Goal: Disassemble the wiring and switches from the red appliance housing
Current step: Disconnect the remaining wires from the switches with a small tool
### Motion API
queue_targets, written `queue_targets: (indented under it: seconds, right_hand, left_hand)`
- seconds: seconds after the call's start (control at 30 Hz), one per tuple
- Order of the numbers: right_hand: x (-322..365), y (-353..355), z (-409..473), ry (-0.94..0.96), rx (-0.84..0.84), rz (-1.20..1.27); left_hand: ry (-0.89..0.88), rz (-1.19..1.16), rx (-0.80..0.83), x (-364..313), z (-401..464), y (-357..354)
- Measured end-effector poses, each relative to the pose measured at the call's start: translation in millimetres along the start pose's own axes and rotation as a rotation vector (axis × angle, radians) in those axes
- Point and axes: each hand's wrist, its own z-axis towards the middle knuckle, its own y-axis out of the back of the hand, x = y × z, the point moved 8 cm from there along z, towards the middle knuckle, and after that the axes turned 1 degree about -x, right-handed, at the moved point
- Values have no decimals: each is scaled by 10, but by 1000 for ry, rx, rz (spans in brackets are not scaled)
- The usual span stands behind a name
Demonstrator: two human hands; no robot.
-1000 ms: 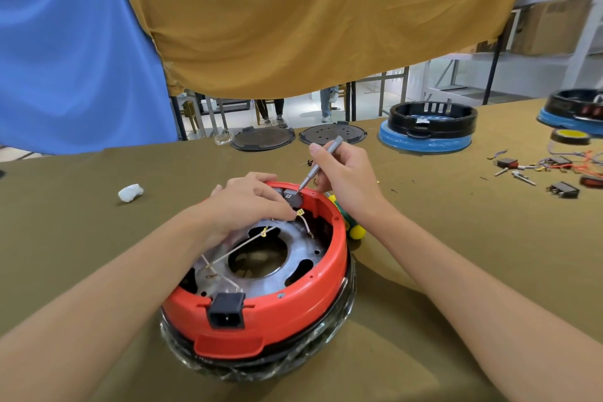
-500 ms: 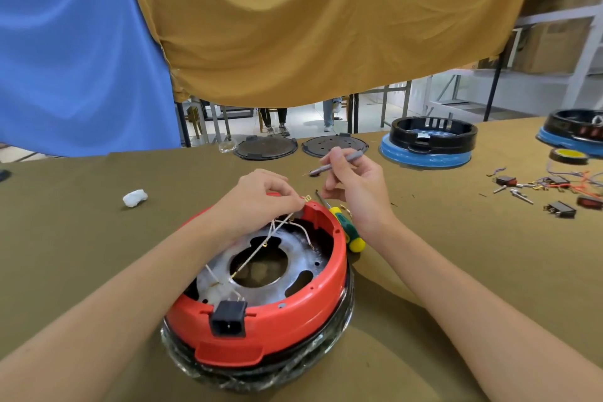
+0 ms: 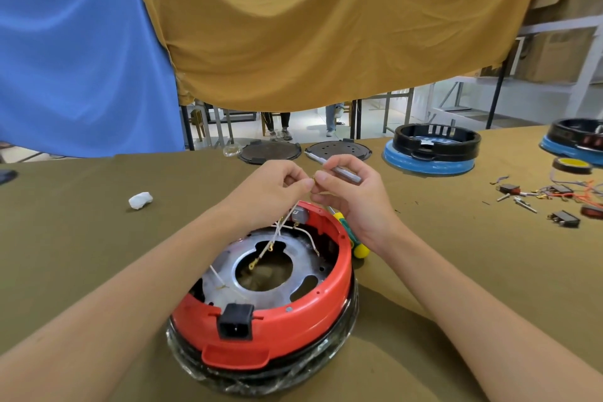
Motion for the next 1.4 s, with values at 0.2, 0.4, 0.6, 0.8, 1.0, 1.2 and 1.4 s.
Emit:
queue_targets:
  seconds: [0.2,0.4,0.6,0.8,1.0,1.2,1.4]
  right_hand:
    - [-66,181,24,-111,-215,319]
    - [-227,197,17,-241,-255,511]
    - [-128,673,63,-159,-511,402]
    - [-23,1090,120,-177,-586,-216]
    - [-93,1068,171,-167,-443,-810]
    - [-13,1182,187,-87,-560,-712]
    - [3,851,193,-65,-382,-341]
  left_hand:
    - [116,-323,105,48,-87,-26]
    - [87,-334,166,-8,-143,-74]
    - [-12,45,22,83,-71,158]
    - [96,469,34,653,-48,319]
    - [140,459,52,857,-64,288]
    - [138,436,40,864,-73,294]
    - [104,391,106,827,-79,271]
